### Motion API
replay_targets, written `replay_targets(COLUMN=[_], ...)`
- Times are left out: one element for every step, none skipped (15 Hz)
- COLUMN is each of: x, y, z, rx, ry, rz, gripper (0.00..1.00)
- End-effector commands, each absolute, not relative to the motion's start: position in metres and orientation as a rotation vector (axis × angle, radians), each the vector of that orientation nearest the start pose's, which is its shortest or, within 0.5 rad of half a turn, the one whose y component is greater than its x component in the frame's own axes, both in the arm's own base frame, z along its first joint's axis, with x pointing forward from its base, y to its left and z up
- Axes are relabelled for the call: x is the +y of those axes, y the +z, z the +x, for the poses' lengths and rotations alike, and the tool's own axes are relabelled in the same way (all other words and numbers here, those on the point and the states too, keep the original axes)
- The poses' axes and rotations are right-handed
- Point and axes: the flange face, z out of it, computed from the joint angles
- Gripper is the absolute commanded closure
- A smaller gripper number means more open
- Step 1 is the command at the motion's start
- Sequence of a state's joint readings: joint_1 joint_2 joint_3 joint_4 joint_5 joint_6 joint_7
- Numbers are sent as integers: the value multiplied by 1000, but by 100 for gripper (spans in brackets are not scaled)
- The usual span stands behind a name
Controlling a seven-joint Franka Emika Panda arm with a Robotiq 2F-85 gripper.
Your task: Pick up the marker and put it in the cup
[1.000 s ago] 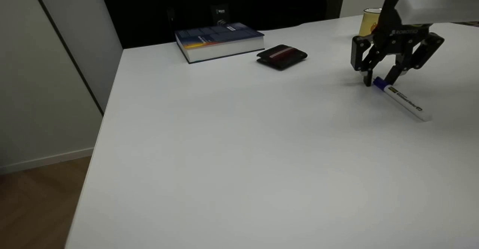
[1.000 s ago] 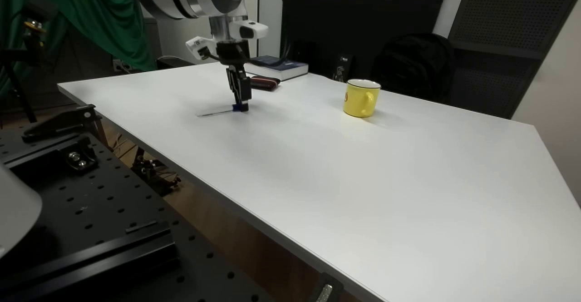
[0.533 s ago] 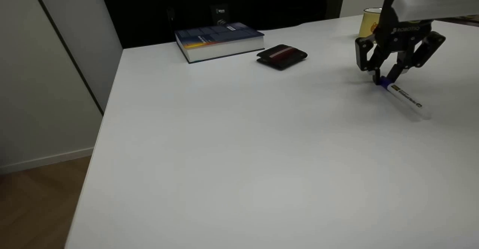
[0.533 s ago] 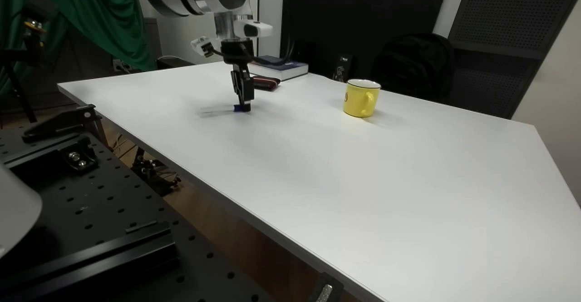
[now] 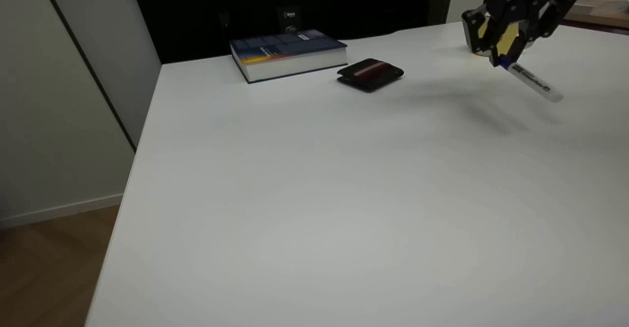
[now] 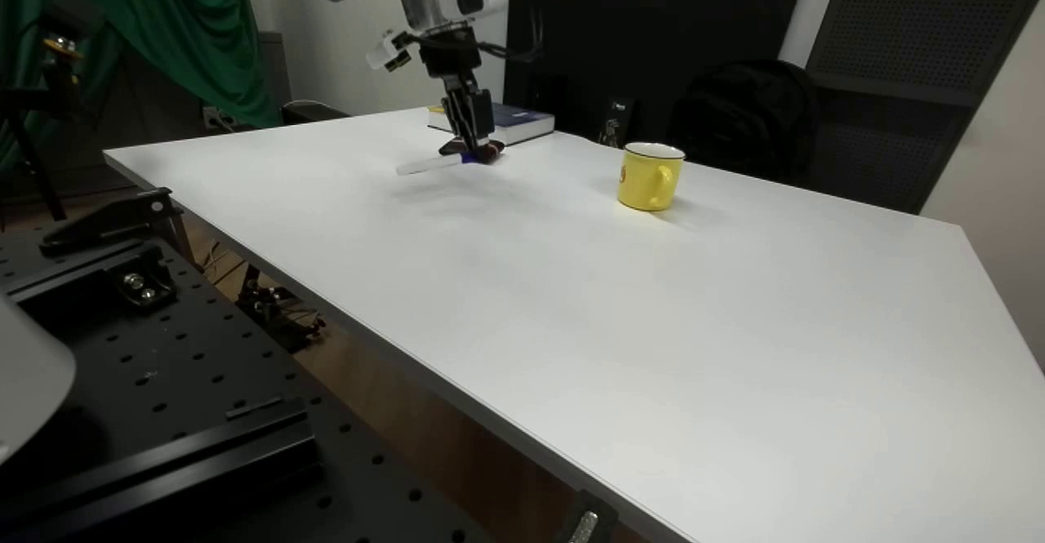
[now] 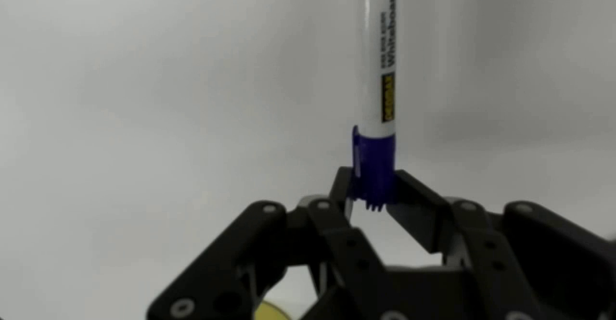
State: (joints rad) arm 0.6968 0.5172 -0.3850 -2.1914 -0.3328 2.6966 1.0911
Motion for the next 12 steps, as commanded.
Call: replay_targets(x=[187,190,193,195,195,195,194,192,190,189,187,184], y=[210,222,232,242,250,259,265,274,279,284,288,292], z=[534,537,539,539,540,542,542,545,547,549,554,558], rx=[727,712,699,685,686,686,687,705,722,742,763,777], ry=[-628,-748,-844,-935,-1031,-1127,-1204,-1280,-1347,-1408,-1469,-1517], rz=[-3348,-3366,-3383,-3398,-3403,-3404,-3402,-3388,-3381,-3371,-3364,-3359], gripper=[93,93,93,93,93,93,93,93,93,93,93,93])
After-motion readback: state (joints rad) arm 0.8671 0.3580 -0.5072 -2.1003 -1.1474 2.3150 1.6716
